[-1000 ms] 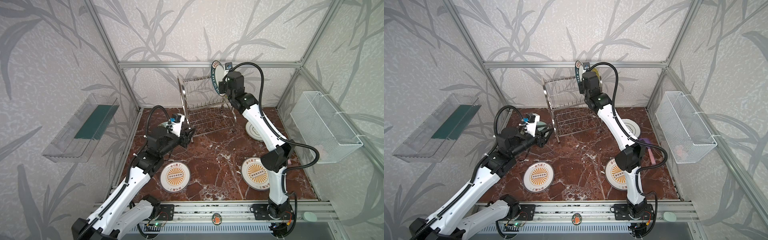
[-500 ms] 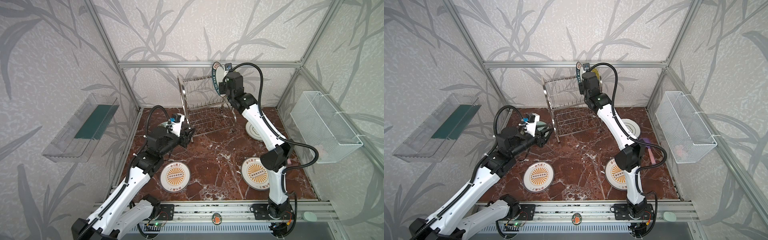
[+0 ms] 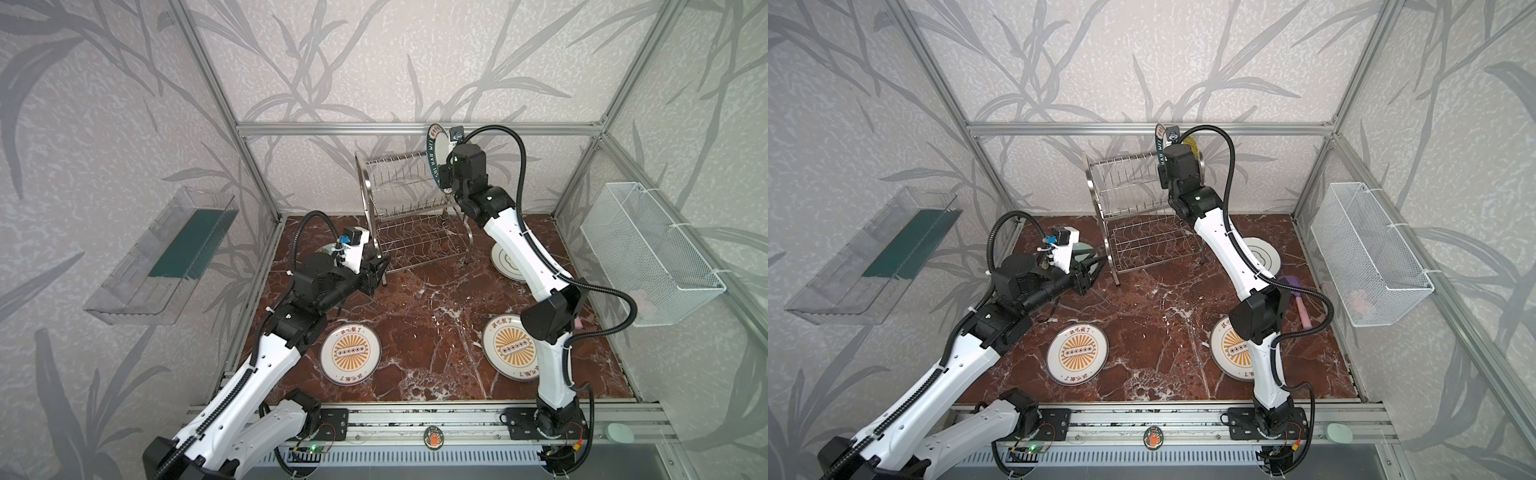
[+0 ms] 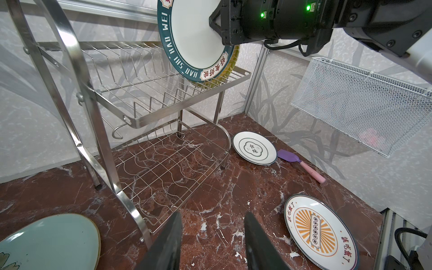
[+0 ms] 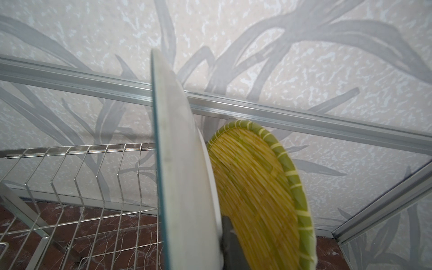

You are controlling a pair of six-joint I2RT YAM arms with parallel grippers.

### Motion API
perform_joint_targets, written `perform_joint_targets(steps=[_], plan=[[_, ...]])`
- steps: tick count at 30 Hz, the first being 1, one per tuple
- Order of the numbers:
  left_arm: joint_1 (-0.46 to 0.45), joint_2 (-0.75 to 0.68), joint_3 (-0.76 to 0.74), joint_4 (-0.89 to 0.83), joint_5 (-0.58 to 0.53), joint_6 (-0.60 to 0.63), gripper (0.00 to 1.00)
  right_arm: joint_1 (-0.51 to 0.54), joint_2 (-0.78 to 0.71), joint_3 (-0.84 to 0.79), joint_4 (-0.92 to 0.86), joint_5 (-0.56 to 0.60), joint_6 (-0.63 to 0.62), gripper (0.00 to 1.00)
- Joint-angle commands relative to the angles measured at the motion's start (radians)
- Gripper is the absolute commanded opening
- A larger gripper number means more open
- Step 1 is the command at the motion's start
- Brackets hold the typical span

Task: Load the plates into the dish rack
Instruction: 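Lower the green-rimmed plate into the upper tier beside the yellow tray with the right gripper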

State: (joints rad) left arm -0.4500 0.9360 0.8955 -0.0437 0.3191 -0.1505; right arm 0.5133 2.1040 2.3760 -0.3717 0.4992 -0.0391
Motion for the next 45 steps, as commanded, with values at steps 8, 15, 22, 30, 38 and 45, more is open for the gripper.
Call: perform_joint_targets(steps=[8, 15, 22, 30, 38, 45], plan=[[0.002, -0.022, -0.007, 0.016, 0.008, 0.006, 0.42, -0.012, -0.031, 0.0, 0.068, 0.038, -0.018, 0.0], [0.003, -0.019, -0.007, 0.015, 0.008, 0.007, 0.42, -0.017, -0.032, -0.01, 0.071, 0.038, -0.025, 0.0], [0.005, -0.019, -0.007, 0.016, 0.007, 0.006, 0.42, -0.018, -0.041, -0.041, 0.08, 0.036, -0.018, 0.0], [0.004, -0.015, -0.002, 0.008, 0.009, 0.004, 0.42, -0.021, -0.051, -0.066, 0.067, 0.037, -0.01, 0.0], [0.007, -0.012, 0.002, 0.005, 0.016, 0.001, 0.43, -0.033, -0.047, -0.051, 0.017, 0.003, 0.018, 0.02], [0.009, -0.009, 0.001, 0.007, 0.018, -0.001, 0.42, -0.041, -0.047, -0.024, -0.005, -0.029, 0.016, 0.19]])
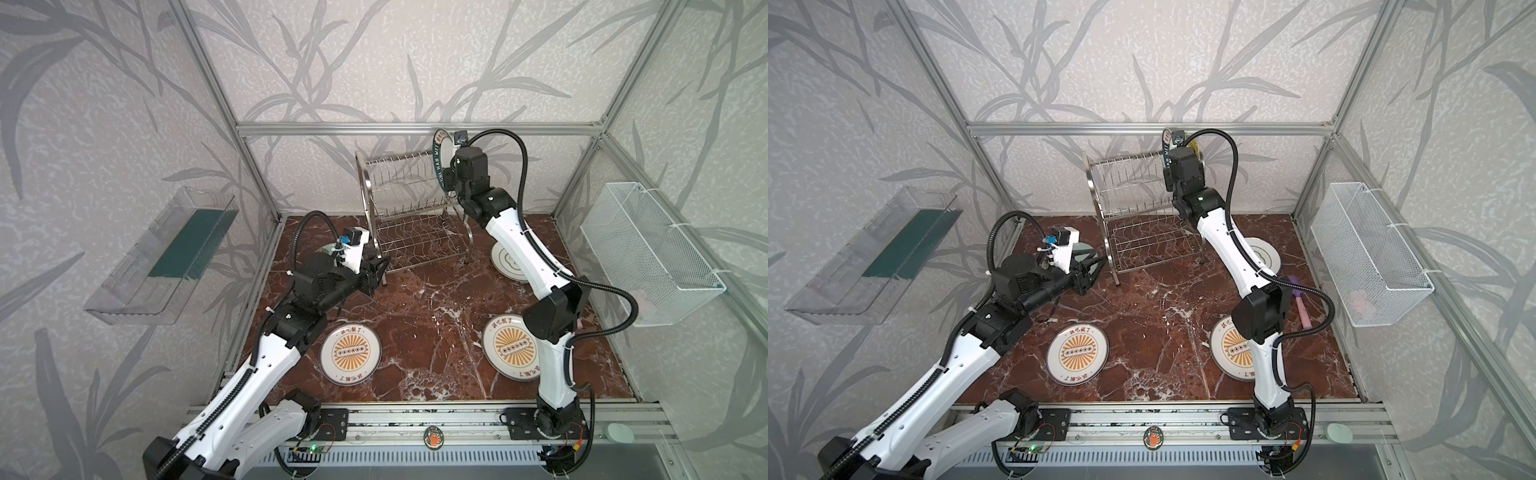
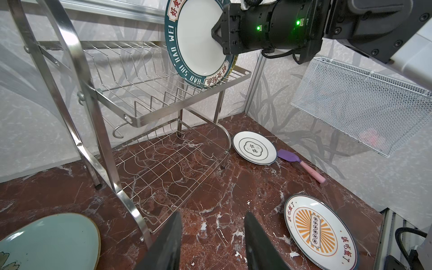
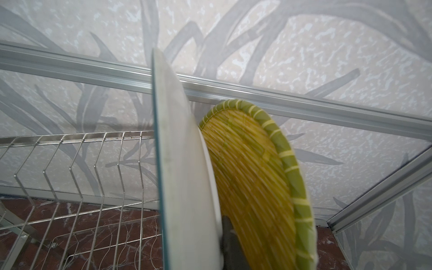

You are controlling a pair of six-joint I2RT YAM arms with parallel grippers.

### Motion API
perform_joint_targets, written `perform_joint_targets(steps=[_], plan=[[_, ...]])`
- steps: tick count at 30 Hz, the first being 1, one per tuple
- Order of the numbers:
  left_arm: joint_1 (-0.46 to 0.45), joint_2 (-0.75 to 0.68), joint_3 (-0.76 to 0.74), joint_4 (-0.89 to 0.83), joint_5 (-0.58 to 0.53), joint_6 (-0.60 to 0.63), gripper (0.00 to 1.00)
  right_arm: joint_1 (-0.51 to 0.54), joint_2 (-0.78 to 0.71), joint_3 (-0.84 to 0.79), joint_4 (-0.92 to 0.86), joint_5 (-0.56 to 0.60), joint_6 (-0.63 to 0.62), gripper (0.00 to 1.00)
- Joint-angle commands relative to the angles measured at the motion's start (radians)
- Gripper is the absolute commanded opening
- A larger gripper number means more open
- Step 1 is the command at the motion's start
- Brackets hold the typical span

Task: Load the plates into the dish rack
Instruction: 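Lower the green-rimmed plate into the upper tier beside the yellow tray with the right gripper, then open the right gripper and release the plate upright in the upper tier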

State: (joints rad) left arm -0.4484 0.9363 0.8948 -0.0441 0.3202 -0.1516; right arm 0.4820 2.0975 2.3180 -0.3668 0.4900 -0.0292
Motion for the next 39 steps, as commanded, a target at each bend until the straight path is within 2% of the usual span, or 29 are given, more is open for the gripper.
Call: perform_joint_targets(steps=[1, 13, 22, 32, 39], plan=[[0.007, -0.011, 0.002, 0.007, 0.017, 0.001, 0.42, -0.01, -0.04, 0.037, -0.012, -0.023, 0.005, 0.2], [0.012, 0.0, 0.002, 0.013, 0.024, -0.006, 0.43, -0.011, -0.044, 0.119, -0.047, -0.052, -0.031, 0.35], [0.017, 0.017, 0.009, 0.011, 0.017, -0.022, 0.42, -0.011, -0.105, 0.126, -0.064, -0.082, -0.049, 0.54], [0.02, 0.025, 0.013, 0.006, 0.002, -0.023, 0.42, -0.014, -0.231, -0.004, -0.021, -0.166, -0.004, 0.64], [0.02, 0.028, 0.025, -0.021, -0.021, -0.015, 0.42, -0.022, -0.325, -0.14, 0.037, -0.232, 0.052, 0.66]])
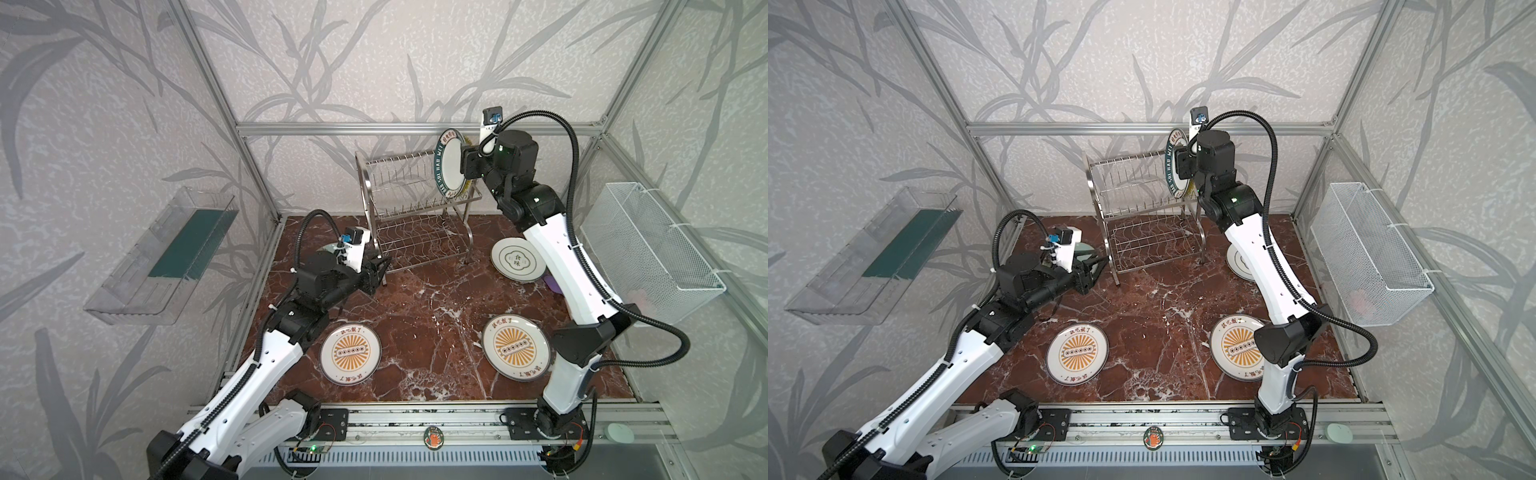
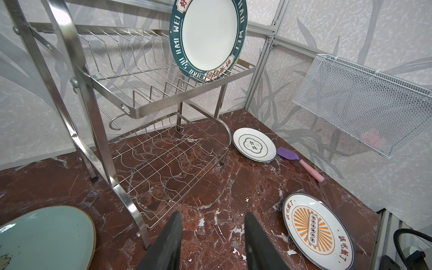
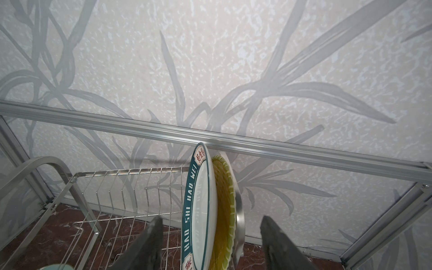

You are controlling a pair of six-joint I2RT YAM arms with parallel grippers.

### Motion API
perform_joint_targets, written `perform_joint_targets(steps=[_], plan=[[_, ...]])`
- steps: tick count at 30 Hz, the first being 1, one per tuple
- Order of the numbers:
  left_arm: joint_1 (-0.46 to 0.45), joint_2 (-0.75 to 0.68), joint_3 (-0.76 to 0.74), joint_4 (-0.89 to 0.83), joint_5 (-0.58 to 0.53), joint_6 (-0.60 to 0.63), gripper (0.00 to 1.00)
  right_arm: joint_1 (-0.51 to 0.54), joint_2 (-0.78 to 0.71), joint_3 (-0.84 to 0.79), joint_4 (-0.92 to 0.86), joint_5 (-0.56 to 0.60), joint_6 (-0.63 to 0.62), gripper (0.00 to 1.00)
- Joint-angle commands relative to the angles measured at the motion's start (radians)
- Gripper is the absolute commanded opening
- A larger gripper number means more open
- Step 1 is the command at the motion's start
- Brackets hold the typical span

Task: Load the plates into the dish rack
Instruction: 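Open the right gripper and release the plate upright in the upper tier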

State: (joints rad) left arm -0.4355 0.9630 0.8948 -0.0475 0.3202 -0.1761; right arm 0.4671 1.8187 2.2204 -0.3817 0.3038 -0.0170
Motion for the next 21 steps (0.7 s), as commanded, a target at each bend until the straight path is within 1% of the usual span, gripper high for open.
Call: perform_joint_targets(steps=[1, 4, 12, 16, 21], plan=[[0.007, 0.002, 0.029, -0.026, -0.032, 0.011, 0.42, -0.009, -0.065, -0.076, 0.064, -0.057, 0.053, 0.67], [0.007, 0.006, 0.039, -0.049, -0.052, 0.018, 0.42, -0.016, -0.128, -0.199, 0.12, -0.073, 0.085, 0.66], [0.007, 0.046, 0.062, -0.087, -0.055, 0.019, 0.42, -0.054, -0.288, -0.541, 0.249, -0.111, 0.184, 0.67], [0.004, 0.07, 0.083, -0.124, -0.059, 0.021, 0.43, -0.057, -0.334, -0.661, 0.261, -0.103, 0.19, 0.67], [0.004, 0.086, 0.113, -0.203, -0.094, -0.016, 0.44, -0.059, -0.393, -0.8, 0.262, -0.117, 0.207, 0.67]])
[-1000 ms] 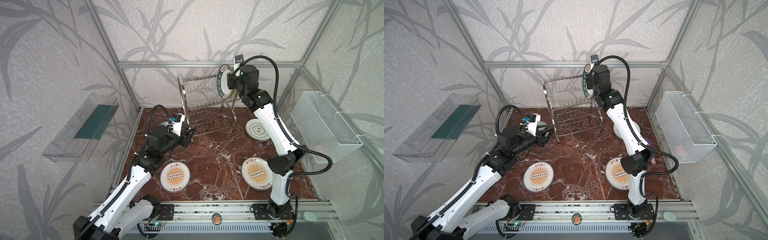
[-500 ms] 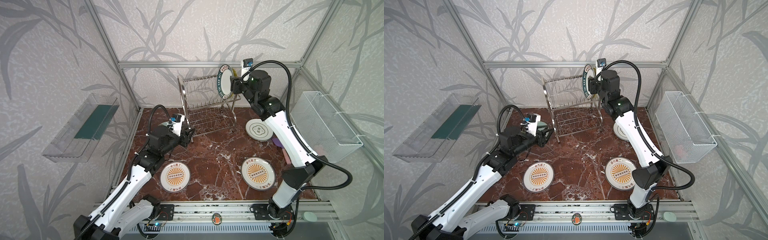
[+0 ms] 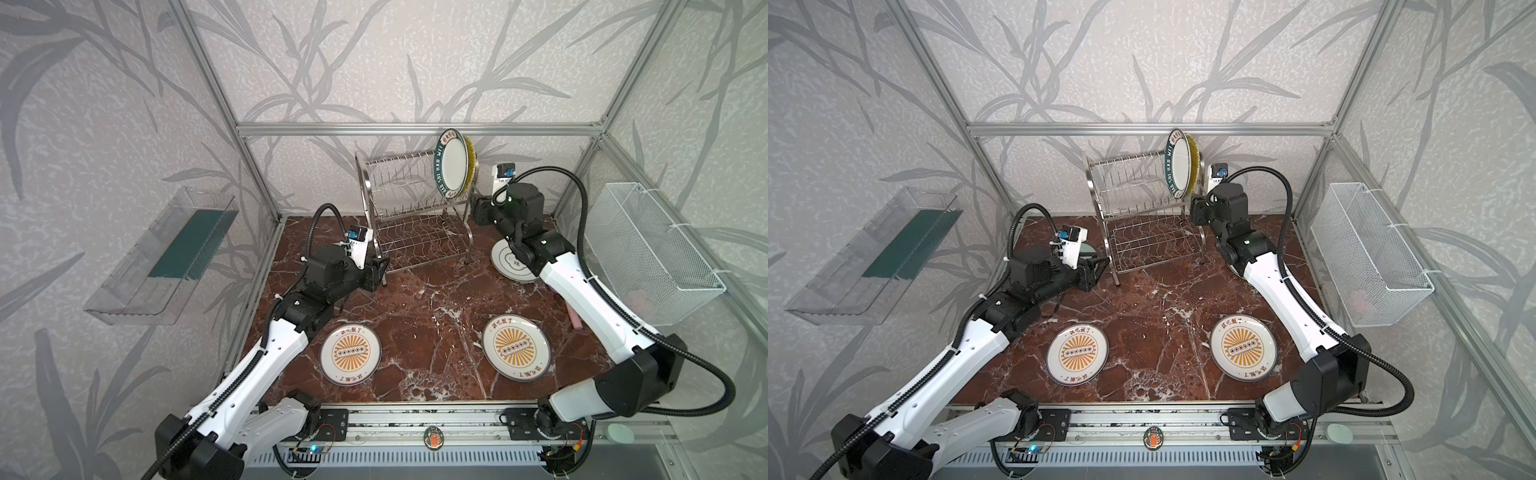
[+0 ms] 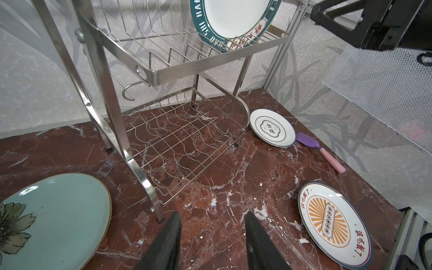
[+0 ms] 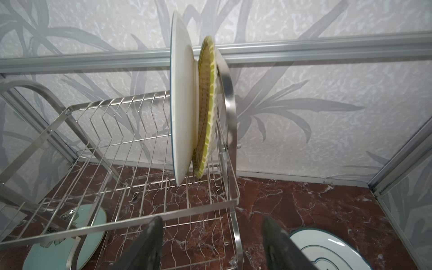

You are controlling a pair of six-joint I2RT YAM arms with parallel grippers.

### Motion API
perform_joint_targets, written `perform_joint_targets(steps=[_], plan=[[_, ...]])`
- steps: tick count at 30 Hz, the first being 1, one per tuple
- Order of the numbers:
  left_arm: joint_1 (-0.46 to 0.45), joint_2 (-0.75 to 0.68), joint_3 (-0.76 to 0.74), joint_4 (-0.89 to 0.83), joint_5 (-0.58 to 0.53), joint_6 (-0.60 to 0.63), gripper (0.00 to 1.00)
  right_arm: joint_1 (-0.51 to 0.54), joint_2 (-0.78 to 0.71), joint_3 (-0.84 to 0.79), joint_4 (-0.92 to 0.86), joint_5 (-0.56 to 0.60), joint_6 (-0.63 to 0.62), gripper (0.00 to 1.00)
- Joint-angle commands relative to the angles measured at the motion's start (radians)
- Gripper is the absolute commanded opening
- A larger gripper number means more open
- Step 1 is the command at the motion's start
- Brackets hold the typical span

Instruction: Load the plates into the dish rack

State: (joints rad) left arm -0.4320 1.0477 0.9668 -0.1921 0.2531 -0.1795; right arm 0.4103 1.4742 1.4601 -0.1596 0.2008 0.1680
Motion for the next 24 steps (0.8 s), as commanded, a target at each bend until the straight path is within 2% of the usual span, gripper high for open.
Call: perform_joint_targets(steps=[1, 12, 24], plan=[[0.0, 0.0, 0.04, -0.064, -0.033, -0.023, 0.44, -0.002, -0.06, -0.065, 0.038, -0.016, 0.027, 0.67], [-0.002, -0.005, -0.071, -0.035, -0.083, -0.176, 0.44, -0.008, -0.13, -0.287, 0.055, -0.064, 0.094, 0.67], [-0.002, -0.033, -0.201, 0.004, -0.069, -0.275, 0.44, -0.024, -0.2, -0.486, 0.105, -0.123, 0.182, 0.67]])
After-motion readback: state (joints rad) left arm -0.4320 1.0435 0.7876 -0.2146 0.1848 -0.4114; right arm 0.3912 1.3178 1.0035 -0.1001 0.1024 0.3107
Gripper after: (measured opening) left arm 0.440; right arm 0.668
